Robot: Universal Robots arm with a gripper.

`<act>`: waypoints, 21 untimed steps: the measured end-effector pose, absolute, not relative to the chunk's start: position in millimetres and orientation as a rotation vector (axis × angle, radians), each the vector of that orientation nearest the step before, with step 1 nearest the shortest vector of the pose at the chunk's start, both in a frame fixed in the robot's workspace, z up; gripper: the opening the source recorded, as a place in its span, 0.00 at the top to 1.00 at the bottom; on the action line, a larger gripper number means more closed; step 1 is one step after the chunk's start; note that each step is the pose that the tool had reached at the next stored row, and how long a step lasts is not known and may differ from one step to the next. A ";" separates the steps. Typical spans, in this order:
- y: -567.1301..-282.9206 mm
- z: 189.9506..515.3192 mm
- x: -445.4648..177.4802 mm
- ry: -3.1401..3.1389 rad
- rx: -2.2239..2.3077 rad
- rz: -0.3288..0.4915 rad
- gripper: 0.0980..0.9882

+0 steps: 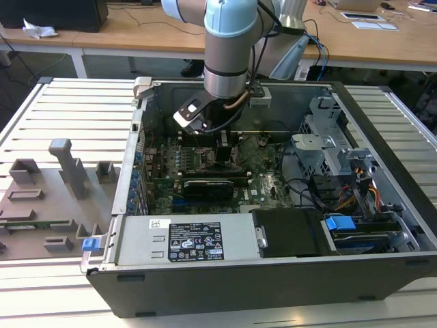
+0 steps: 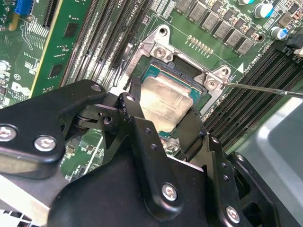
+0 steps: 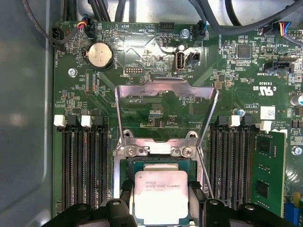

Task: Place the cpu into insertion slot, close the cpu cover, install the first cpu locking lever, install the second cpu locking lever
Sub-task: 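Place the cpu into insertion slot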

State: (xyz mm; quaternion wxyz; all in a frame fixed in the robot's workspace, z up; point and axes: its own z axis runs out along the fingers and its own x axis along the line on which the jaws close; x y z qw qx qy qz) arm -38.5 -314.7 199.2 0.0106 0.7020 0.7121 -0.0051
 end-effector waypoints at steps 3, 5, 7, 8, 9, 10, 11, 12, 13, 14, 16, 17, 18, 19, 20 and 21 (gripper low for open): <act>-314.7 198.0 -38.6 2.222 2.191 -0.016 0.50; -314.7 197.9 -38.6 2.222 2.191 -0.016 0.50; -314.7 197.8 -38.6 2.222 2.191 -0.016 0.50; -314.7 197.7 -38.6 2.222 2.191 -0.016 0.50; -314.6 197.6 -38.5 2.222 2.191 -0.015 0.49; -314.6 197.6 -38.5 2.222 2.191 -0.015 0.49; -314.6 197.6 -38.5 2.222 2.191 -0.016 0.41; -314.7 197.6 -38.5 2.222 2.191 -0.016 0.41; -314.7 197.7 -38.6 2.222 2.191 -0.016 0.41; -314.7 198.6 -38.6 2.222 2.191 -0.016 0.41; -314.7 202.3 -38.6 2.222 2.191 -0.016 0.41; -314.6 206.6 -38.5 2.222 2.191 -0.016 0.41; -314.3 209.2 -38.4 2.222 2.190 -0.017 0.41; -314.0 211.0 -38.5 2.221 2.190 -0.017 0.41; -313.6 212.9 -38.5 2.221 2.190 -0.018 0.41; -313.2 214.8 -38.5 2.221 2.190 -0.019 0.43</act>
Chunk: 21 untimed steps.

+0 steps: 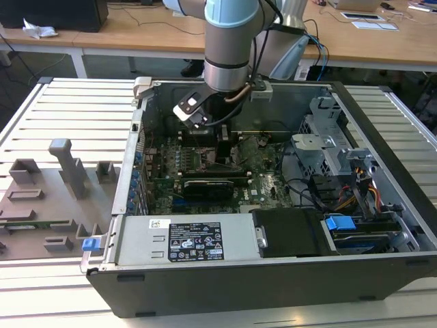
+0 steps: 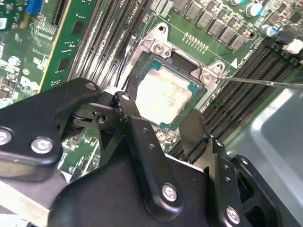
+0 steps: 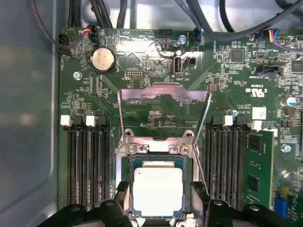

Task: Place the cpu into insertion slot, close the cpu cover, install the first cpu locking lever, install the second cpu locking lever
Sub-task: 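Place the cpu into insertion slot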

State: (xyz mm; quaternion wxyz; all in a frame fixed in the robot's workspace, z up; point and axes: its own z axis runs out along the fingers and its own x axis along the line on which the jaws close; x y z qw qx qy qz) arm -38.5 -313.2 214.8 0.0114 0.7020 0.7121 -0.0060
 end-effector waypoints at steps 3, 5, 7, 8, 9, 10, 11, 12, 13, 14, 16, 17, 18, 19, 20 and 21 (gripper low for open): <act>-313.0 224.7 -38.4 2.221 2.189 -0.019 0.65; -312.9 228.8 -38.3 2.221 2.189 -0.019 0.71; -312.5 233.5 -38.3 2.220 2.189 -0.020 0.85; -312.4 235.1 -38.3 2.220 2.189 -0.020 0.85; -312.2 238.2 -38.3 2.220 2.189 -0.021 0.98; -312.0 242.3 -38.3 2.220 2.188 -0.021 0.99; -311.9 245.3 -38.3 2.220 2.188 -0.021 0.99; -311.8 246.7 -38.3 2.220 2.188 -0.021 0.99; -311.8 247.3 -38.3 2.220 2.188 -0.021 0.99; -311.9 248.0 -38.3 2.220 2.188 -0.021 0.99; -311.8 248.5 -38.2 2.220 2.188 -0.021 0.99; -311.8 248.9 -38.3 2.220 2.189 -0.021 0.99; -311.9 249.1 -38.3 2.220 2.189 -0.021 0.99; -311.8 249.3 -38.3 2.220 2.189 -0.021 0.99; -311.8 249.6 -38.3 2.220 2.189 -0.021 0.99; -311.8 249.8 -38.3 2.220 2.189 -0.021 0.99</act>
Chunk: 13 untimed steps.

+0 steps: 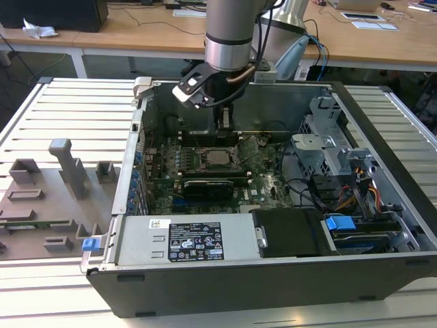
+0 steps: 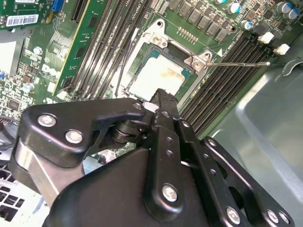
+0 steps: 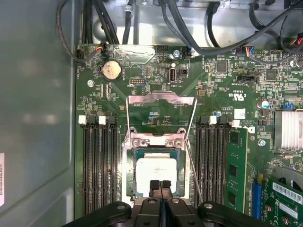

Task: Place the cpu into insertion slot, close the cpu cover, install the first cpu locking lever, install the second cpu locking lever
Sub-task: 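Place the cpu into insertion slot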

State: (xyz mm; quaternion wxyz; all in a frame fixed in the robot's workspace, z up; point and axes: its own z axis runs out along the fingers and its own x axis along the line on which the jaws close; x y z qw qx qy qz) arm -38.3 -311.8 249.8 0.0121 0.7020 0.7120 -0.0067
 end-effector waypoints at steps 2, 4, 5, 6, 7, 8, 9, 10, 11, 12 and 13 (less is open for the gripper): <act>-311.8 250.2 -38.3 2.220 2.189 -0.021 0.99; -311.8 250.4 -38.2 2.220 2.188 -0.021 0.99; -311.8 250.6 -38.2 2.220 2.189 -0.021 0.99; -311.9 251.1 -38.2 2.220 2.188 -0.021 0.99; -311.9 251.3 -38.1 2.220 2.188 -0.021 0.99; -311.8 251.5 -38.1 2.220 2.189 -0.021 0.99; -311.8 252.0 -38.0 2.220 2.189 -0.021 0.99; -311.8 252.3 -38.0 2.220 2.189 -0.021 0.99; -311.8 252.4 -38.0 2.220 2.189 -0.021 0.99; -311.8 253.2 -37.9 2.220 2.189 -0.021 0.99; -311.9 253.6 -37.9 2.220 2.189 -0.022 0.99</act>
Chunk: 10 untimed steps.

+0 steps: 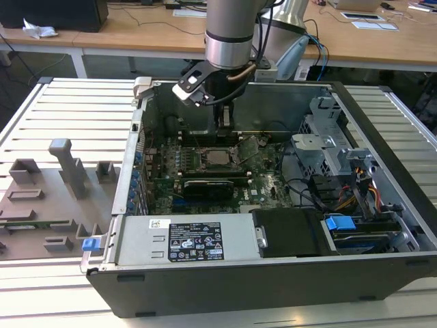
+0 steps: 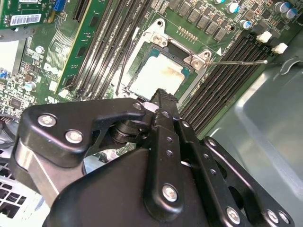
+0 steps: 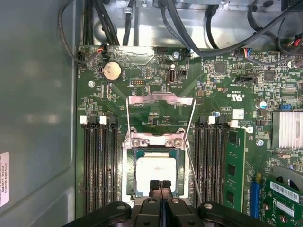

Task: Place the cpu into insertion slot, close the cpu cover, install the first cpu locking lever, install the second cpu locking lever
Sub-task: 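Place the cpu into insertion slot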

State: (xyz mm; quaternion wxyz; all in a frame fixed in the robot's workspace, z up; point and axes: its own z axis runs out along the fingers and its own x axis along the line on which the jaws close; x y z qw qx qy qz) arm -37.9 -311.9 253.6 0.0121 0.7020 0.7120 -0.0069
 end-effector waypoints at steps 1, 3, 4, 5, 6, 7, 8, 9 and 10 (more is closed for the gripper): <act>-311.9 254.2 -37.9 2.220 2.189 -0.022 0.99; -311.8 255.6 -37.8 2.220 2.189 -0.021 0.99; -311.8 256.8 -37.8 2.220 2.189 -0.021 0.99; -311.9 257.5 -37.8 2.220 2.189 -0.021 0.99; -311.9 258.5 -37.8 2.220 2.189 -0.021 0.99; -311.8 260.0 -37.7 2.220 2.189 -0.021 0.99; -311.8 261.0 -37.7 2.220 2.189 -0.021 0.99; -311.8 263.3 -37.7 2.220 2.189 -0.021 0.99; -311.8 265.9 -37.7 2.220 2.189 -0.021 0.99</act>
